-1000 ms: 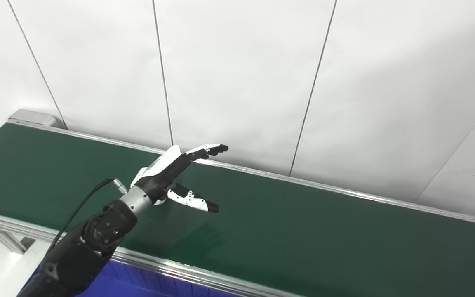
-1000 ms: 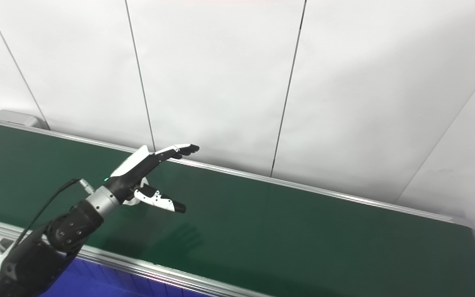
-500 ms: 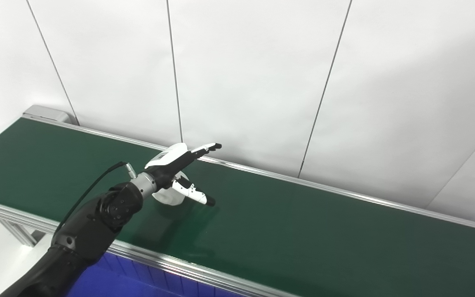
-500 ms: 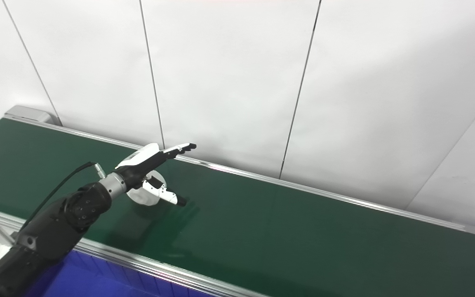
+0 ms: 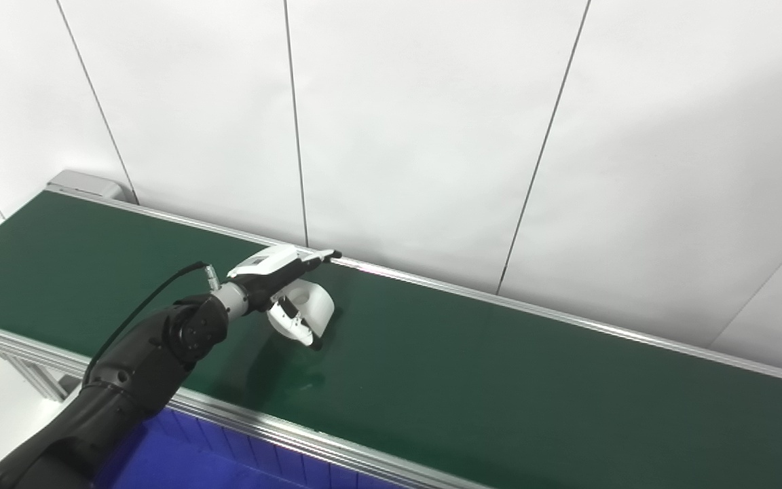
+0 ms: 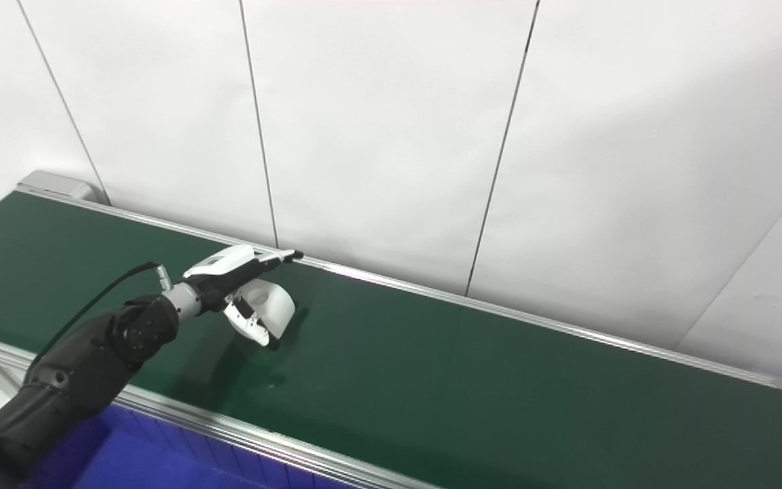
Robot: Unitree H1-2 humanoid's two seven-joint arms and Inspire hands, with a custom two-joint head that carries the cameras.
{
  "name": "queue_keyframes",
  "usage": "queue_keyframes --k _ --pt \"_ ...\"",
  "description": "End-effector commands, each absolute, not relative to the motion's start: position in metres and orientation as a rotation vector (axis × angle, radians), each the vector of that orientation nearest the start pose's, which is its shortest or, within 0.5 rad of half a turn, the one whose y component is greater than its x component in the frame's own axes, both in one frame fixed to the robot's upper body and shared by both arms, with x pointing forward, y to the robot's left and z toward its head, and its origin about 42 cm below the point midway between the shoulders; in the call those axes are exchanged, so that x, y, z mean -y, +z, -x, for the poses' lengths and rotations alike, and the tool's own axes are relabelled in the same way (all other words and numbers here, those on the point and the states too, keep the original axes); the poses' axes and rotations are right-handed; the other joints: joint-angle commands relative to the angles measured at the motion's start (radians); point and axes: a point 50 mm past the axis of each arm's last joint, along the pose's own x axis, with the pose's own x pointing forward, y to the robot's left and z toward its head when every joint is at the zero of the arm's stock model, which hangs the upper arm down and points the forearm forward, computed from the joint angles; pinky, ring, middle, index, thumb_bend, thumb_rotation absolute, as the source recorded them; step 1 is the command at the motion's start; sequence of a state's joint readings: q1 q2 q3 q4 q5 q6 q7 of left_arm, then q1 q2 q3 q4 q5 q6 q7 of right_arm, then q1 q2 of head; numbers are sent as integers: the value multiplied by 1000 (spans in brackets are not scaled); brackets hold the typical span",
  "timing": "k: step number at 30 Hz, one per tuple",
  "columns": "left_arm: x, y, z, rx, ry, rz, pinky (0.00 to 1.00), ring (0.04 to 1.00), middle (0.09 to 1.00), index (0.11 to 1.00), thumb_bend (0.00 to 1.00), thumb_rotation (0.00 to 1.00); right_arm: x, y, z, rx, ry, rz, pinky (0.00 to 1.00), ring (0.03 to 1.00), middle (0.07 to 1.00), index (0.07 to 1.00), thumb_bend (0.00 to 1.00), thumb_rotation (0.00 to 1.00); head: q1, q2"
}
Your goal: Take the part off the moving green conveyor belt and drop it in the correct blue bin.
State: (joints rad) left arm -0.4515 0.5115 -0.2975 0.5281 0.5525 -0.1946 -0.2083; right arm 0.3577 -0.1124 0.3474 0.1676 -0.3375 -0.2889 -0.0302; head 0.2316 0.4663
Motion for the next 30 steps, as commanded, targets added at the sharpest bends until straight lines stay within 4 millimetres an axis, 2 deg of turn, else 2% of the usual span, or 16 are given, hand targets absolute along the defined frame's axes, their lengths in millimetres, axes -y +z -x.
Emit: queue_keyframes --k 1,4,6,7,8,9,10,11,13,17,25,26,27,28,29,30 --pt "-335 150 -430 14 -413 -1236 988 955 944 956 923 151 168 4 -125 -115 376 323 611 758 832 883 838 273 -1 1" --pt "-333 144 -428 -18 -417 -1239 991 954 941 946 905 90 169 4 -125 -116 377 323 602 755 833 884 837 276 -2 3" --pt "-330 138 -427 -53 -414 -1212 903 909 903 901 851 18 169 4 -125 -116 377 329 612 761 830 883 840 282 -1 6" --pt "-329 135 -426 -67 -408 -1192 690 772 831 843 777 6 169 5 -125 -116 377 330 612 761 829 884 840 287 -2 6" --pt "-329 131 -426 -63 -402 -1167 603 687 756 777 710 2 170 5 -125 -116 376 331 618 767 828 883 841 288 -2 6" --pt "-328 128 -425 -48 -397 -1147 590 673 742 765 699 1 170 5 -125 -115 375 332 620 768 828 883 841 288 -1 10" --pt "-328 125 -425 -35 -394 -1136 546 609 674 707 647 0 170 5 -125 -115 374 332 621 769 827 883 841 286 -1 10" --pt "-327 121 -424 -12 -390 -1120 531 587 650 687 630 0 170 5 -124 -115 374 332 622 769 827 883 841 286 -1 10" --pt "-325 115 -422 25 -385 -1086 456 460 531 570 532 0 170 5 -124 -113 374 331 610 758 826 882 838 284 -1 10" --pt "-319 109 -420 79 -368 -1030 445 430 508 512 500 0 169 6 -125 -115 371 327 616 761 826 881 838 286 -6 16" --pt "-318 113 -411 171 -328 -932 436 422 501 522 498 0 166 8 -123 -107 368 318 616 758 825 879 836 275 -23 41" --pt "-319 114 -409 180 -322 -916 435 421 499 525 498 0 165 9 -122 -102 367 317 616 758 824 879 836 273 -36 60" --pt "-319 116 -406 194 -317 -900 438 421 494 530 498 0 165 10 -122 -101 366 315 609 752 822 876 839 268 -36 60" --pt "-320 119 -400 209 -312 -890 438 421 493 531 498 0 163 11 -121 -101 366 318 607 750 822 876 839 267 -61 90" --pt "-321 122 -396 219 -309 -884 438 420 493 532 497 0 163 12 -121 -102 366 320 604 748 822 878 840 271 -61 90" --pt "-323 125 -389 243 -306 -867 438 419 493 534 497 0 161 15 -119 -99 366 321 600 744 823 879 841 275 -109 127"
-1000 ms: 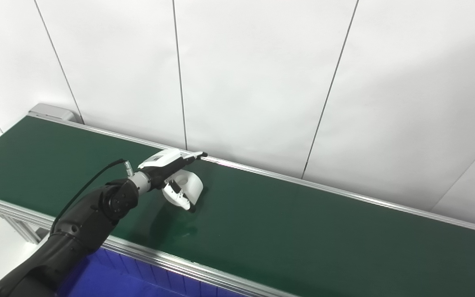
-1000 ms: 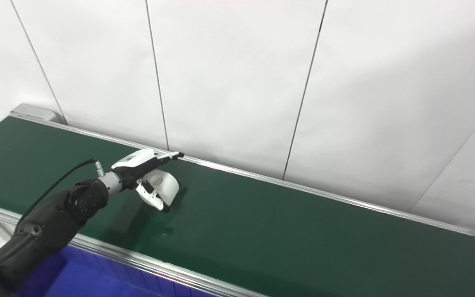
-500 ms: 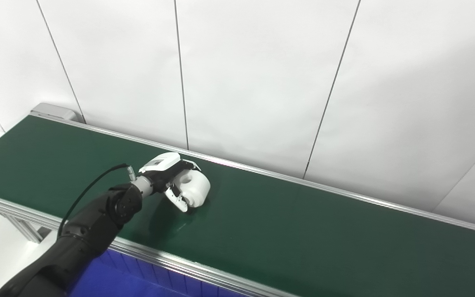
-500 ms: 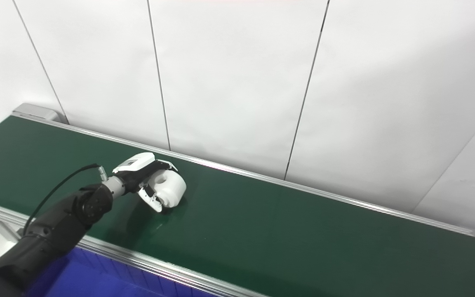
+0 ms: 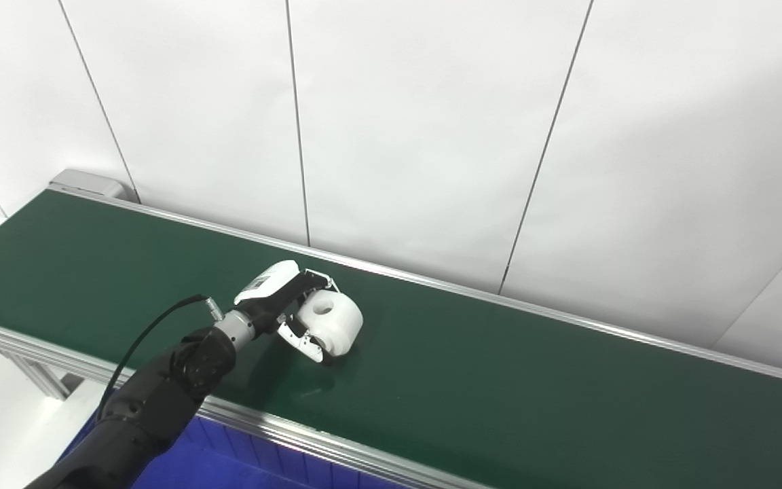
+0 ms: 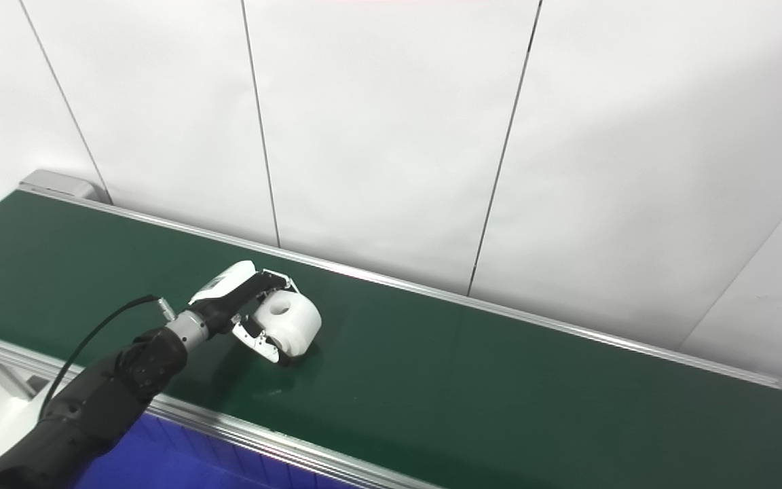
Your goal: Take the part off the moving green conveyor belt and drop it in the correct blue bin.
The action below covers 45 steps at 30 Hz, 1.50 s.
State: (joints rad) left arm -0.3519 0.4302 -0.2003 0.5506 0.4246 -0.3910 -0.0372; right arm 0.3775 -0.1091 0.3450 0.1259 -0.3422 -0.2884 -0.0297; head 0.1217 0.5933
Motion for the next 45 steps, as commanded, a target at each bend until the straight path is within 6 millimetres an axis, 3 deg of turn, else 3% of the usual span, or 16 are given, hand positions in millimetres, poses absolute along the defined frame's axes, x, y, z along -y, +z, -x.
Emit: queue_keyframes --k 1,2,5,7,11,22,35,45 --pt "-325 128 -383 258 -304 -856 440 420 496 531 497 0 160 17 -118 -96 366 321 606 747 823 881 843 280 1 0" --pt "-328 129 -374 281 -302 -843 446 423 498 529 498 0 158 19 -117 -91 367 319 618 752 826 883 843 284 -57 30" --pt "-337 128 -350 310 -293 -816 450 421 497 534 497 0 154 25 -114 -93 366 310 675 777 843 890 849 295 -113 59" --pt "-344 127 -334 311 -287 -791 443 417 496 538 497 0 152 31 -112 -99 367 311 701 789 848 891 855 287 -184 106" --pt "-352 120 -301 294 -271 -715 438 417 502 537 498 0 148 41 -109 -107 368 306 726 800 856 897 858 255 -256 168" --pt "-357 93 -229 181 -290 -604 497 453 507 505 501 0 142 56 -110 -112 361 342 766 831 880 927 815 321 -301 302" --pt "-352 67 -170 87 -270 -616 473 433 506 519 500 0 147 67 -112 -87 341 320 769 819 862 923 832 343 -245 355" --pt "-359 52 -132 52 -214 -709 392 397 492 546 496 0 152 69 -114 -71 345 323 757 819 854 921 820 330 -203 358"
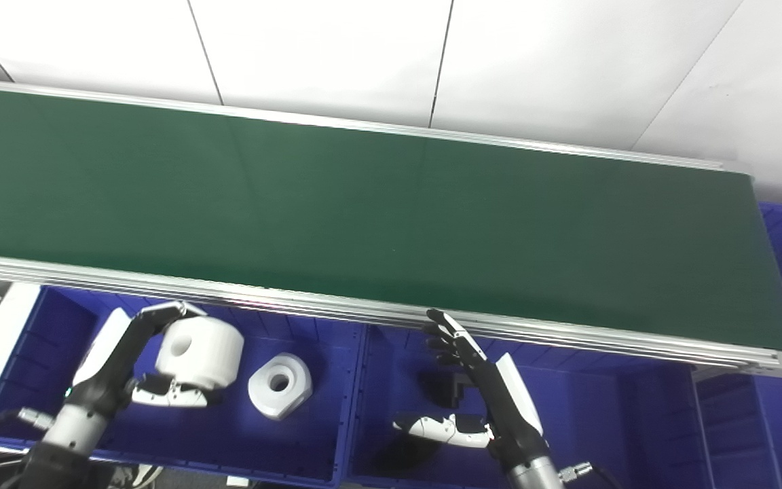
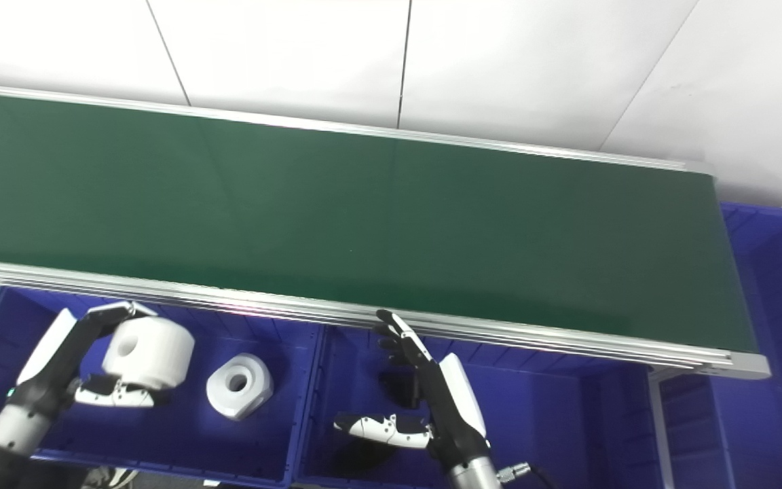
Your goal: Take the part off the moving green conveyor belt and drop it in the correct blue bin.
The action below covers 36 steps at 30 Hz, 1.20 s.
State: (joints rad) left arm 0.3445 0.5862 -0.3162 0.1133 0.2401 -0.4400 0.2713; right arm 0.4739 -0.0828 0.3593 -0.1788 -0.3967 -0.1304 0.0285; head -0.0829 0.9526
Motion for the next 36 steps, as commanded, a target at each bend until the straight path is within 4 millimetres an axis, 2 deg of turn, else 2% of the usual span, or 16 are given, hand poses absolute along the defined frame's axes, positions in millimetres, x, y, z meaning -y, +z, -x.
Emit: queue_keyframes --k 1,2,4,7,13,14,15,17,18,20,21,23,25,30,33,36 --pt "-360 50 -129 53 -207 -723 408 406 496 539 497 0 152 70 -114 -74 345 322 757 817 856 921 821 336 3 -3" --pt "-364 46 -125 46 -197 -751 416 411 499 535 498 0 153 70 -114 -76 346 325 757 816 857 921 822 339 4 -3" --pt "-370 39 -119 36 -186 -794 299 405 503 504 501 0 153 70 -115 -80 348 326 753 815 858 924 822 349 7 -3" --pt "-376 28 -112 20 -169 -844 324 372 469 550 494 0 153 70 -116 -82 351 328 758 818 858 924 824 356 10 -6" --pt "-381 4 -110 -34 -86 -902 287 367 472 545 494 0 151 69 -117 -86 352 322 759 820 858 921 828 356 9 -11" --pt "-383 -1 -110 -62 -93 -905 316 386 488 531 496 0 150 69 -118 -87 353 321 760 822 858 922 827 353 9 -10" --pt "-384 -6 -110 -92 -106 -902 421 409 500 536 496 0 150 70 -118 -87 353 322 757 822 857 922 824 350 9 -10" --pt "-388 -13 -111 -145 -130 -892 481 425 509 527 497 0 148 69 -118 -86 354 323 758 822 856 922 823 350 6 -11" --pt "-389 -16 -111 -170 -140 -882 548 559 510 502 506 0 148 69 -119 -84 354 326 758 821 856 921 824 354 5 -11" --pt "-390 -18 -110 -225 -166 -865 613 670 686 501 497 71 147 69 -119 -81 354 330 756 820 854 922 823 363 4 -12" --pt "-390 -18 -110 -247 -183 -864 703 759 780 686 557 426 146 69 -119 -80 354 327 757 821 854 922 823 360 5 -11" --pt "-390 -16 -110 -275 -217 -863 806 867 907 851 656 764 145 69 -119 -79 354 321 761 824 853 921 821 349 4 -12" --pt "-388 -14 -111 -274 -222 -827 821 884 927 873 676 810 144 69 -119 -71 354 323 762 825 852 921 821 346 2 -11" --pt "-380 -4 -116 -223 -207 -700 926 984 998 982 845 887 142 68 -117 -66 356 321 763 824 850 921 818 339 -4 -11" --pt "-372 7 -120 -182 -219 -657 949 990 1000 977 877 887 142 69 -116 -67 355 319 764 821 848 922 819 349 -9 -7" --pt "-352 24 -126 -101 -249 -578 922 957 968 954 885 848 141 69 -116 -70 354 312 767 823 849 923 818 344 -17 -5"
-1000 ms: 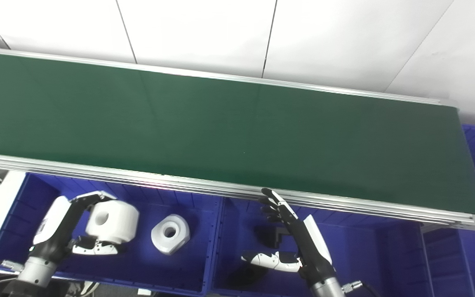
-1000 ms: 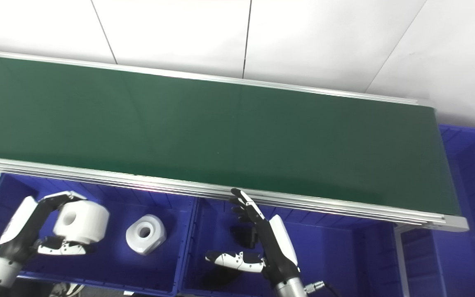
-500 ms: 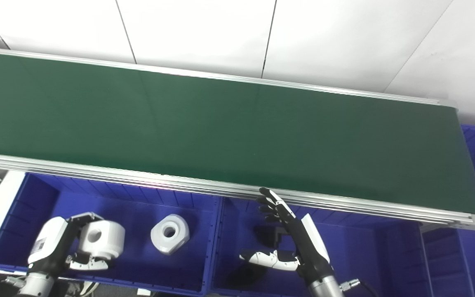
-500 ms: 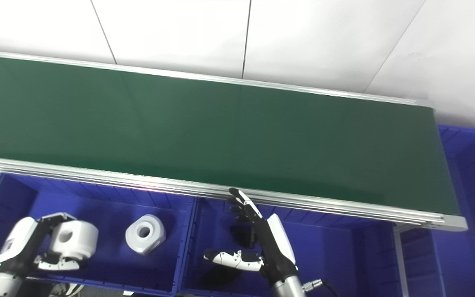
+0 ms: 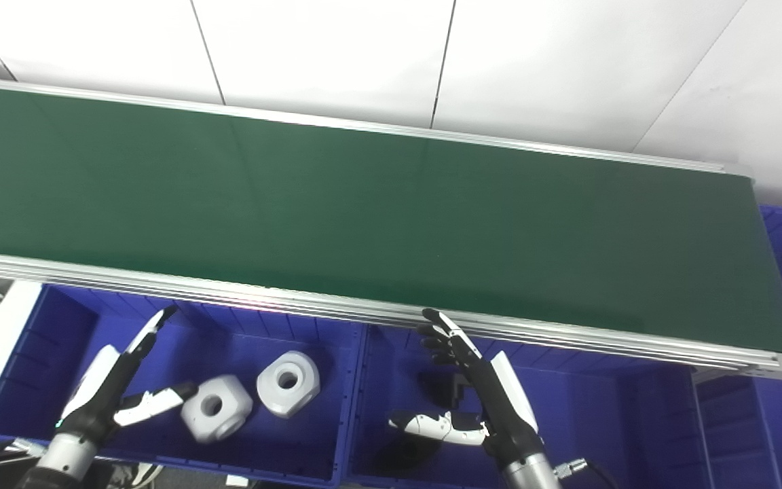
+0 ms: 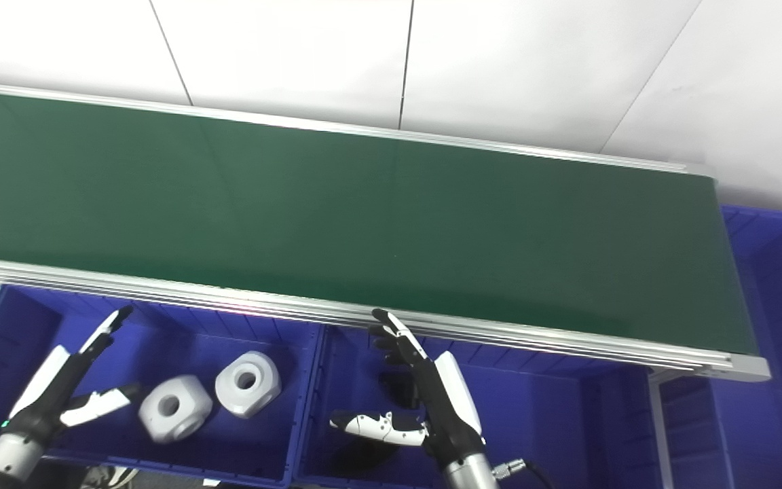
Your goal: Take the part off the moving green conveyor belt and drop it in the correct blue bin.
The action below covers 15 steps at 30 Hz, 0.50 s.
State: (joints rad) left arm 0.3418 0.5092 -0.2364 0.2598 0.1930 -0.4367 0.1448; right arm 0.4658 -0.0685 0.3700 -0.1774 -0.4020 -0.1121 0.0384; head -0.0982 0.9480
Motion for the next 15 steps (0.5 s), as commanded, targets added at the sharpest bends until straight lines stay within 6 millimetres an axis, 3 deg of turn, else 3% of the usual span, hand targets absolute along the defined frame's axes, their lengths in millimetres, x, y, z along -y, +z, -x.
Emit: queue_keyframes --k 1,5,9,12,15 --pt "-346 29 -127 -80 -262 -555 896 932 948 940 913 825 141 69 -115 -71 355 312 766 823 851 924 821 353 -3 -1" --pt "-313 51 -134 3 -393 -414 856 884 899 894 939 707 141 69 -114 -72 354 309 764 822 855 926 822 351 -27 2" --pt "-289 62 -138 58 -474 -330 833 862 876 871 940 665 139 71 -113 -78 351 296 766 823 856 926 822 339 -71 -2" --pt "-272 67 -142 90 -529 -287 790 824 837 834 967 643 138 71 -112 -86 347 292 767 820 863 928 832 354 -113 -8" --pt "-267 63 -147 87 -566 -280 778 817 835 833 969 641 137 70 -111 -88 341 285 765 820 866 928 840 354 -190 -17"
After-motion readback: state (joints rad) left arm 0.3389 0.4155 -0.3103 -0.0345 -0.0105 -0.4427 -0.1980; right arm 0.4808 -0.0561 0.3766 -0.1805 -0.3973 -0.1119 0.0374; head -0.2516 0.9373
